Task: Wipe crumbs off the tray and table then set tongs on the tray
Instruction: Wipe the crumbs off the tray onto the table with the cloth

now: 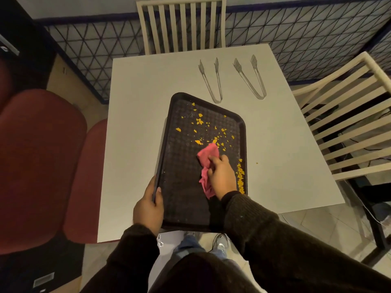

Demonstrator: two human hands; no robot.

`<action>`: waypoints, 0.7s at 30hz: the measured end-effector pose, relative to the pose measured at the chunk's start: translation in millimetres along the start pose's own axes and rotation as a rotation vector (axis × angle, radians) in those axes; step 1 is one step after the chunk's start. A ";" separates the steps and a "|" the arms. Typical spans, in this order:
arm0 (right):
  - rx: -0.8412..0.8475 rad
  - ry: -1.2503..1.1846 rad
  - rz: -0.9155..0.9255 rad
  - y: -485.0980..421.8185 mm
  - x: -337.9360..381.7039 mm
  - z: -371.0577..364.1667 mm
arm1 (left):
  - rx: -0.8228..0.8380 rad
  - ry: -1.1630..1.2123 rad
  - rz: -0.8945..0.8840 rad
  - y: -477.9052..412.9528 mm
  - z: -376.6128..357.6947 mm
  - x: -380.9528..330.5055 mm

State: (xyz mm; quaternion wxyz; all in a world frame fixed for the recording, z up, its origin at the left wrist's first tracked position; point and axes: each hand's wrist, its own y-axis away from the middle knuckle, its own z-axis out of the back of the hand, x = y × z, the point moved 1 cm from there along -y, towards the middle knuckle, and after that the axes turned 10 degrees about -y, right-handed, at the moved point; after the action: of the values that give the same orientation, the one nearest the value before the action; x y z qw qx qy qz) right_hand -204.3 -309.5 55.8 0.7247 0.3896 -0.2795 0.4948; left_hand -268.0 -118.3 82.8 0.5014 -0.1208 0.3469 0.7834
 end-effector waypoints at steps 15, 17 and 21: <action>0.029 -0.055 0.341 -3.1 74.9 -16.2 | -0.038 -0.045 -0.026 0.1 2.4 -3.9; 0.073 -0.006 0.320 -11.7 72.0 -27.8 | -0.027 -0.047 -0.020 -1.2 4.4 -2.6; 0.072 -0.043 0.148 -28.1 44.4 -20.0 | -0.005 -0.051 -0.001 -4.0 7.4 1.5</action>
State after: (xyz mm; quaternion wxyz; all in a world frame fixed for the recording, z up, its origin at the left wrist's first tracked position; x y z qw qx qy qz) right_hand -161.9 -276.3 72.0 0.6653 0.4044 -0.3051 0.5484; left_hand -264.0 -111.4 85.7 0.5103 -0.1024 0.3318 0.7868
